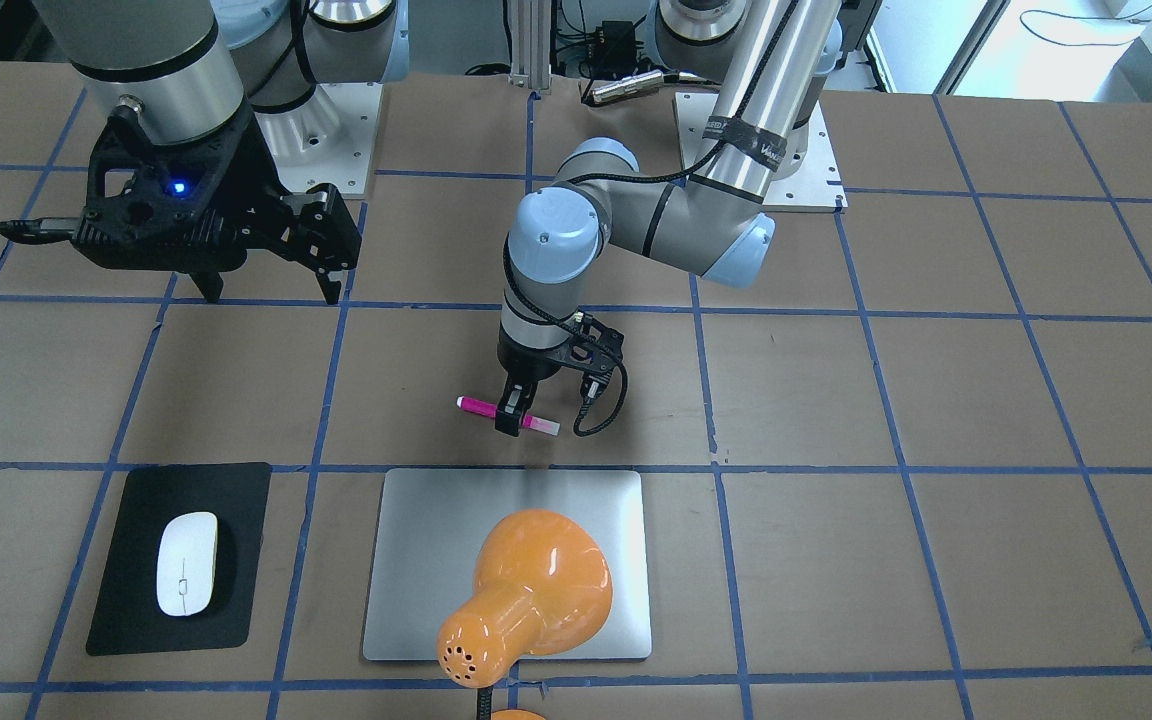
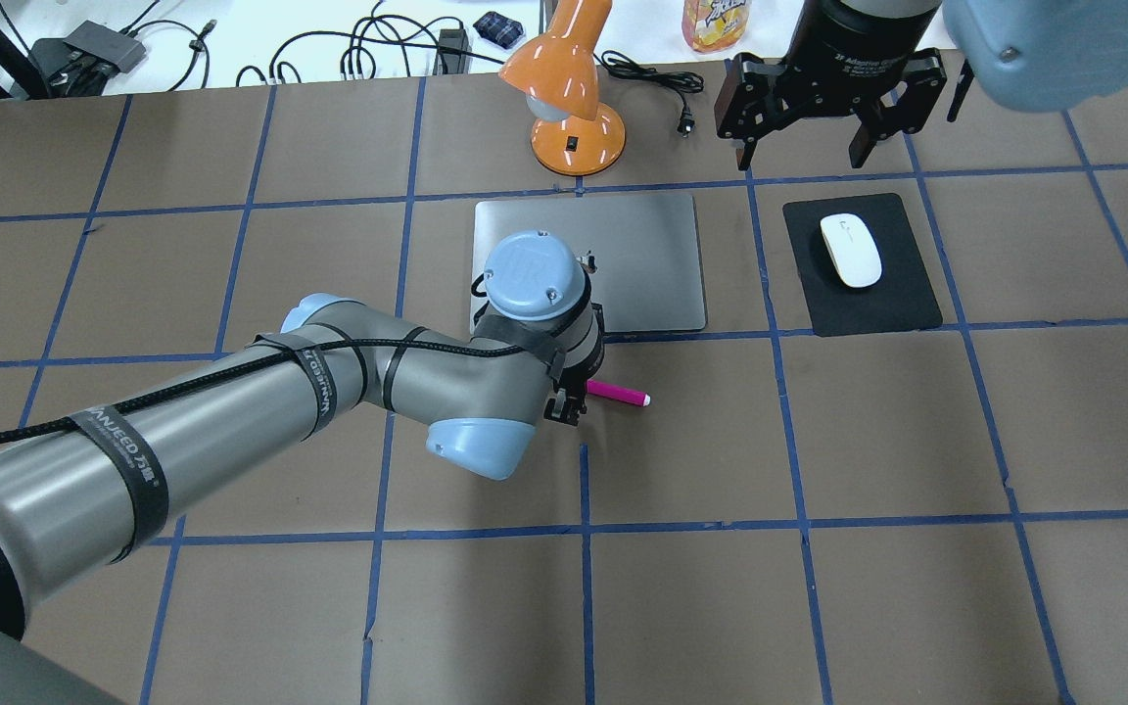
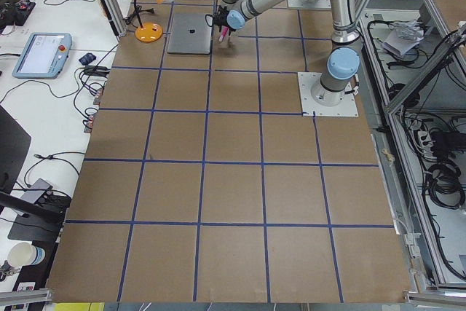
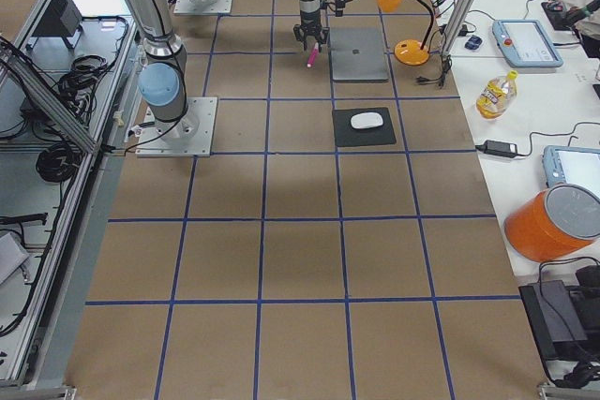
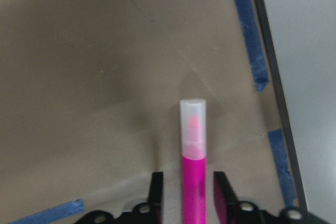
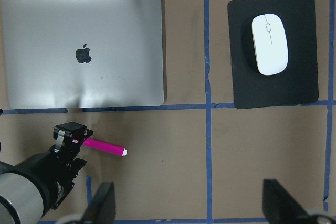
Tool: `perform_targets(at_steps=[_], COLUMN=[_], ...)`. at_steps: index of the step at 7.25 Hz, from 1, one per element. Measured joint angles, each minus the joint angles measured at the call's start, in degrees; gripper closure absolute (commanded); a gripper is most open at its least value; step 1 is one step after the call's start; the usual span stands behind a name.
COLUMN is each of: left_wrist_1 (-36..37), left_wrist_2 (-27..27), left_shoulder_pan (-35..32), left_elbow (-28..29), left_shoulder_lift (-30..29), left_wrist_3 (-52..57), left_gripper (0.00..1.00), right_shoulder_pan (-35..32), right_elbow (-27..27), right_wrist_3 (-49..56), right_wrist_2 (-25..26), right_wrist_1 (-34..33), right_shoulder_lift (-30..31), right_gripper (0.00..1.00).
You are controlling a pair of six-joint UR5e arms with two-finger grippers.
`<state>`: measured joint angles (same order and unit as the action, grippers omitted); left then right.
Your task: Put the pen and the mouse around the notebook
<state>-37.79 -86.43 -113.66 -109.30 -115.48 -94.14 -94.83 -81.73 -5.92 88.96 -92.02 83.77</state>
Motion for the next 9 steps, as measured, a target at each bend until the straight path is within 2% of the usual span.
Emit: perform_targets(at_steps=[1,4,9], left_wrist_1=[-1.96,-12.34,-29.13], left_wrist_2=[0.03,-2.08,-4.60], left_shoulder_pan=[1.22,9.05,29.59], left_elbow=[0.20,0.66,2.15], left_shoulder_lift=[1.07,7.07,19.18], left_wrist_3=[5.34,31.33,84.23], left_gripper=[0.00,0.00,0.00], right_shoulder_pan=[0.00,0.01,0.23], right_elbow=[0.00,0.01,0.11], right_wrist_3=[0.02,-0.03,-0.13], right_wrist_2=[-0.04,0.07,-0.35], right_wrist_1=[0.00,-0.02,-0.25], right_shoulder_lift=[-0.03,-0.09,-0.19], right_gripper=[0.00,0.00,0.00])
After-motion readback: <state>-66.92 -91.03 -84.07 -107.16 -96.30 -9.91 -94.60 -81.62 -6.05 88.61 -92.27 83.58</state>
